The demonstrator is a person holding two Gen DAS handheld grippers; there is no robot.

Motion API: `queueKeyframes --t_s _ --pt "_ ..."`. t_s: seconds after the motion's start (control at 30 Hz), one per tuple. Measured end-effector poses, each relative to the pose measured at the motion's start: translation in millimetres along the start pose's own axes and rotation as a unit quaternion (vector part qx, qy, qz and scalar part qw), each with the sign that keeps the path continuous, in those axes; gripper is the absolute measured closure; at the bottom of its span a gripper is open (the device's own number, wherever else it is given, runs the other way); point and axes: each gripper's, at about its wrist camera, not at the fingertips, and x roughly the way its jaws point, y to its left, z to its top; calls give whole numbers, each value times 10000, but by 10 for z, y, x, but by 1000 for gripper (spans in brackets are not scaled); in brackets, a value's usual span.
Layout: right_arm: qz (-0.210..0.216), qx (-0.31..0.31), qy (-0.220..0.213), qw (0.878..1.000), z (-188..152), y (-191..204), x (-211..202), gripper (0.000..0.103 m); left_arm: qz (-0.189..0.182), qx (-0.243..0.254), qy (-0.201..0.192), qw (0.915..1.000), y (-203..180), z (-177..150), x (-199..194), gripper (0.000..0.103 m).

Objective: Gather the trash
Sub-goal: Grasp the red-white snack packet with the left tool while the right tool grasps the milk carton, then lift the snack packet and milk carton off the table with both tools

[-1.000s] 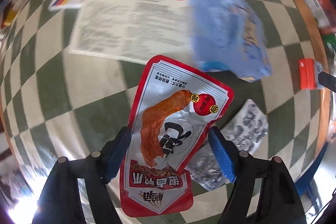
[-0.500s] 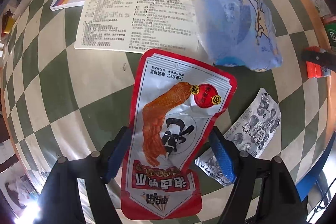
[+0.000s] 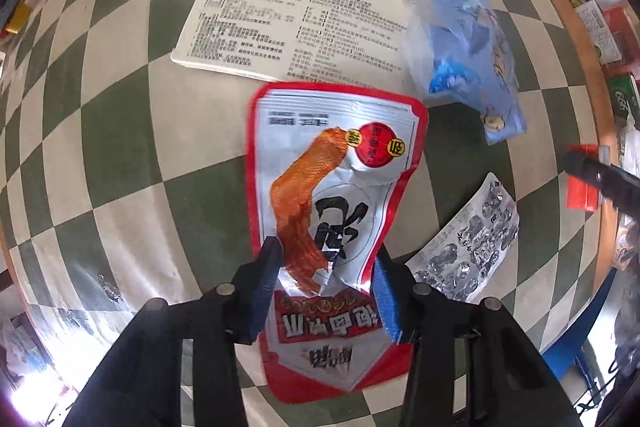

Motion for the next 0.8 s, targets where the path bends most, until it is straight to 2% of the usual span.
queueKeyframes --t_s 0.1,0.27,0.3,0.33,0.47,0.57,0.7,0.73,0.77,0.8 --pt "43 -121 9 9999 -55 130 -27 10 -7 -156 -28 9999 53 28 4 63" --pt "54 -321 -20 9995 -234 350 -66 10 -22 -365 -225 9991 138 12 -152 72" --pt "67 -352 -42 9993 -244 373 -84 10 -8 -375 -258 9990 141 -10 -181 75" --pt "81 -386 -71 9992 -266 399 -114 10 6 -386 -316 9988 136 -42 -225 81" --pt "160 -430 -130 9989 -297 472 -178 10 116 -319 -429 9985 60 -121 -397 89" --pt "223 -473 -154 9985 -386 354 -297 10 5 -423 -442 9981 121 -141 -415 89" --pt "259 -544 -192 9980 -384 397 -352 10 -112 -824 -520 9952 378 -140 -436 89" --pt "274 -547 -203 9979 -388 399 -368 10 -133 -959 -543 9938 479 -155 -440 81" --pt "283 -545 -211 9979 -390 416 -362 10 -240 -1084 -547 9923 569 -170 -440 79" --pt "295 -543 -217 9979 -391 414 -376 10 -328 -1185 -517 9911 631 -166 -419 68"
